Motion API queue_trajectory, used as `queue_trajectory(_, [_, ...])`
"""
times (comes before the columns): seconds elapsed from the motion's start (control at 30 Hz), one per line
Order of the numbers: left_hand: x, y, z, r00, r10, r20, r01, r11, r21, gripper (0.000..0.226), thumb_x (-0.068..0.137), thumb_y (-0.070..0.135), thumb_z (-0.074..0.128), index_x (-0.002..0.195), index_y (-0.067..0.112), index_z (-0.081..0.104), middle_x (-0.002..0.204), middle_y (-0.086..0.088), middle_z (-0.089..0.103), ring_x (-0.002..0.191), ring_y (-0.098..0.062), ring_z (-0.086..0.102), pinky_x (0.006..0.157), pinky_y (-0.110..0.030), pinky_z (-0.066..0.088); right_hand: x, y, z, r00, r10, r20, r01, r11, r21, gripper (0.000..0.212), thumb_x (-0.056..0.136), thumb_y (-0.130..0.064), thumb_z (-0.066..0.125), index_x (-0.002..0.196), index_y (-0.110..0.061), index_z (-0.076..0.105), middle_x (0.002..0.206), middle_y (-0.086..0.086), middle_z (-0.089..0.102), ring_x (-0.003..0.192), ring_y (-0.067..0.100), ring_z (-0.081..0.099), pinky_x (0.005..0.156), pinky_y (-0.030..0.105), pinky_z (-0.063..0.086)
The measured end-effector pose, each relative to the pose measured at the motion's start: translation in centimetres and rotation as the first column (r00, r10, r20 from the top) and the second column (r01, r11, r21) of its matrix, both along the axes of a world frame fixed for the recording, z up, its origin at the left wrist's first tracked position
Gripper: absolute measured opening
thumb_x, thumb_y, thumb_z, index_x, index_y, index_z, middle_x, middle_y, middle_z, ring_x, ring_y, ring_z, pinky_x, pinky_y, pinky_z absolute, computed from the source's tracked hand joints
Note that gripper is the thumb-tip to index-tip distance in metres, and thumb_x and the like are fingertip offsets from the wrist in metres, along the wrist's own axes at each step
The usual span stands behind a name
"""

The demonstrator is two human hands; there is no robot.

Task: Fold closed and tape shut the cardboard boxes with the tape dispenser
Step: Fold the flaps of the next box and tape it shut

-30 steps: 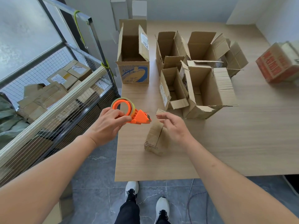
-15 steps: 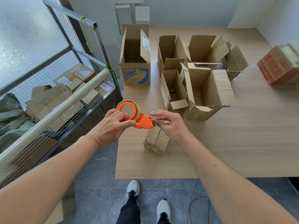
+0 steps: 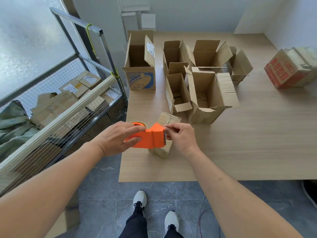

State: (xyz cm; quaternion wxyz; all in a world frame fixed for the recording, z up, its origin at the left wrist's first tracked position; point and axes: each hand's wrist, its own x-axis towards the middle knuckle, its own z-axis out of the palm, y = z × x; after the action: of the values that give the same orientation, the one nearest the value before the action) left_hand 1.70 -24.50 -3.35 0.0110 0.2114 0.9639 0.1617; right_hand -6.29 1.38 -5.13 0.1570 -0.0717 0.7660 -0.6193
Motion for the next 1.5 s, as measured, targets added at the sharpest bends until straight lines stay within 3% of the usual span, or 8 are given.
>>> queue_trajectory(0.2, [2.0, 0.4, -0.4, 0.996, 0.076, 0.046, -0.078, 0.996, 0.038, 0.048, 0.099, 0.074, 0.029, 0.140, 0.050, 0.032, 0.102, 0.009, 0.066, 0.082, -0.016, 0.060, 0.072, -0.035, 0.051, 2.8, 0.7, -1.1, 0.991, -0.104, 0.084, 0.099, 0.993, 0.062, 0.012, 0.088, -0.004, 0.077, 0.079, -0.011, 0.079, 0.072, 0.015, 0.073, 0.058, 0.013, 0.063, 0.067, 0.041, 0.064])
queue_trajectory(0.33, [2.2, -1.2, -0.5, 0.990, 0.067, 0.124, -0.073, 0.997, 0.039, 0.051, 0.097, 0.077, 0.032, 0.140, 0.049, 0.037, 0.102, 0.012, 0.066, 0.081, -0.008, 0.059, 0.074, -0.036, 0.054, 4.4, 1.5, -2.3, 0.969, -0.237, 0.063, 0.224, 0.960, 0.169, 0.018, 0.086, -0.011, 0.080, 0.071, -0.021, 0.078, 0.063, 0.003, 0.072, 0.053, 0.011, 0.065, 0.070, 0.047, 0.063])
queue_trajectory(0.6, [0.1, -3.9, -2.5, 0.976, -0.023, 0.217, 0.009, 0.998, 0.065, 0.050, 0.098, 0.066, 0.042, 0.139, 0.038, 0.050, 0.101, 0.007, 0.067, 0.083, -0.013, 0.062, 0.077, -0.035, 0.052, 6.8, 1.5, -4.9, 0.934, -0.354, -0.052, 0.351, 0.878, 0.326, 0.008, 0.083, -0.024, 0.083, 0.078, -0.029, 0.082, 0.070, -0.014, 0.074, 0.064, 0.010, 0.068, 0.077, 0.039, 0.061])
queue_trajectory(0.73, [-1.7, -4.7, -3.9, 0.957, -0.041, 0.287, 0.003, 0.991, 0.134, 0.039, 0.100, 0.051, 0.055, 0.137, 0.038, 0.053, 0.106, 0.007, 0.069, 0.087, -0.015, 0.065, 0.077, -0.034, 0.053, 6.9, 0.8, -5.9, 0.907, -0.413, -0.088, 0.415, 0.831, 0.371, 0.005, 0.084, -0.027, 0.082, 0.087, -0.024, 0.084, 0.072, -0.006, 0.076, 0.069, 0.011, 0.067, 0.079, 0.032, 0.058])
queue_trajectory(1.0, [-4.4, -5.1, -5.3, 0.938, -0.079, 0.336, 0.030, 0.989, 0.147, 0.040, 0.096, 0.058, 0.051, 0.133, 0.043, 0.053, 0.105, 0.016, 0.066, 0.090, -0.004, 0.064, 0.075, -0.027, 0.051, 6.2, 0.5, -7.2, 0.901, -0.428, -0.065, 0.415, 0.811, 0.413, 0.014, 0.085, -0.032, 0.082, 0.095, -0.022, 0.084, 0.080, 0.000, 0.078, 0.079, 0.015, 0.071, 0.085, 0.026, 0.055])
queue_trajectory(1.27, [-5.1, -5.3, -5.8, 0.921, -0.119, 0.370, 0.072, 0.988, 0.140, 0.044, 0.097, 0.058, 0.049, 0.136, 0.039, 0.054, 0.115, 0.016, 0.067, 0.096, 0.001, 0.062, 0.077, -0.018, 0.045, 6.3, 0.9, -7.9, 0.897, -0.439, 0.048, 0.398, 0.851, 0.343, 0.014, 0.082, -0.034, 0.084, 0.092, -0.025, 0.084, 0.060, -0.013, 0.069, 0.061, 0.011, 0.065, 0.083, 0.035, 0.058])
queue_trajectory(1.37, [-5.1, -5.2, -5.8, 0.918, -0.123, 0.376, 0.073, 0.987, 0.146, 0.045, 0.098, 0.056, 0.051, 0.138, 0.036, 0.056, 0.120, 0.016, 0.067, 0.099, -0.001, 0.062, 0.080, -0.017, 0.044, 6.6, 0.9, -8.0, 0.858, -0.489, 0.158, 0.439, 0.857, 0.272, 0.022, 0.080, -0.035, 0.087, 0.099, -0.026, 0.081, 0.069, -0.007, 0.075, 0.061, 0.021, 0.071, 0.079, 0.043, 0.061])
queue_trajectory(1.5, [-5.2, -4.9, -5.7, 0.900, -0.150, 0.408, 0.110, 0.987, 0.120, 0.041, 0.100, 0.049, 0.056, 0.139, 0.036, 0.057, 0.122, 0.022, 0.065, 0.105, -0.002, 0.062, 0.086, -0.022, 0.047, 6.5, 1.2, -8.5, 0.829, -0.484, 0.279, 0.446, 0.875, 0.190, 0.041, 0.078, -0.040, 0.088, 0.114, -0.027, 0.074, 0.081, -0.008, 0.077, 0.069, 0.009, 0.067, 0.082, 0.047, 0.061])
